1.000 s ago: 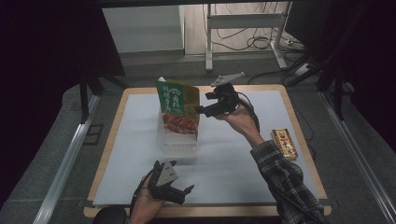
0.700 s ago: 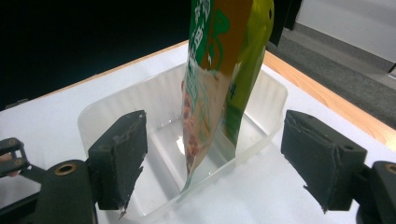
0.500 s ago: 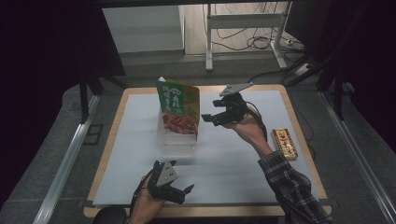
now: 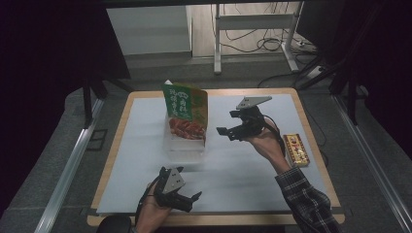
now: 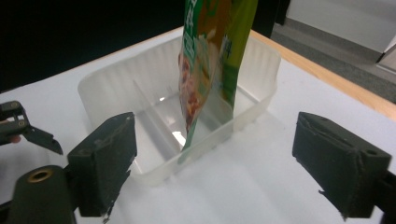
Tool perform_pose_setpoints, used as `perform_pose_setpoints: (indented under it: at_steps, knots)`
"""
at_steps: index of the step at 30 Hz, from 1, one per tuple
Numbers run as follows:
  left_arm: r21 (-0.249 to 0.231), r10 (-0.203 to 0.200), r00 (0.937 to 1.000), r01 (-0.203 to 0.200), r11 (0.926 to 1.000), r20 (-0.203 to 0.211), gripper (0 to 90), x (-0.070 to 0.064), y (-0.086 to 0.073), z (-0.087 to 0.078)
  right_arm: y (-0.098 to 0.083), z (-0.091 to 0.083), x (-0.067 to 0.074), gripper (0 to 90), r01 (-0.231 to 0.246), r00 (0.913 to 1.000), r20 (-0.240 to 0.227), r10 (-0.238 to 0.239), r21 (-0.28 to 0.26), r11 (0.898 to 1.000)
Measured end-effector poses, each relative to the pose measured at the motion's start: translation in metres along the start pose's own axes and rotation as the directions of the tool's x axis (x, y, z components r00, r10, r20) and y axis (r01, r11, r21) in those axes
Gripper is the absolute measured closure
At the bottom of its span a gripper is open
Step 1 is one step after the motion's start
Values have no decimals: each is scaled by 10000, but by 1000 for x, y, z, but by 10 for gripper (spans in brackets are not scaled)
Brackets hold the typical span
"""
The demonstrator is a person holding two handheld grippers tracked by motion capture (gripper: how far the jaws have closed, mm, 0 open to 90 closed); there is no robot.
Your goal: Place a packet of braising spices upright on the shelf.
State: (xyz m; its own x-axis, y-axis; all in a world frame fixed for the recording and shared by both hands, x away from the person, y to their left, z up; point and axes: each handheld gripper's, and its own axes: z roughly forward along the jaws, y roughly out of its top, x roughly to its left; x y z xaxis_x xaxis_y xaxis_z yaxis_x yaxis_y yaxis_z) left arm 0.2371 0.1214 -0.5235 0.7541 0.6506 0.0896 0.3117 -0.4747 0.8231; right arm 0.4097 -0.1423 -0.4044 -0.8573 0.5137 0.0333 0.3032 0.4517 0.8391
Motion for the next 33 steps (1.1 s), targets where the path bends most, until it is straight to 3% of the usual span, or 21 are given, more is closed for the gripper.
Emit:
perform_pose_setpoints:
  at_steps: [18, 33]
  knots:
    - [27, 9, 10000, -9, 10000, -53, 0, -1, 0, 1, -35, -19, -1, 56, -3, 9980, 634, 5, -25, 10000]
    - [33, 34, 10000, -34, 10000, -64, 0, -1, 0, 0, -64, -29, -8, 56, -100, 9887, 1502, 1, 656, 9978]
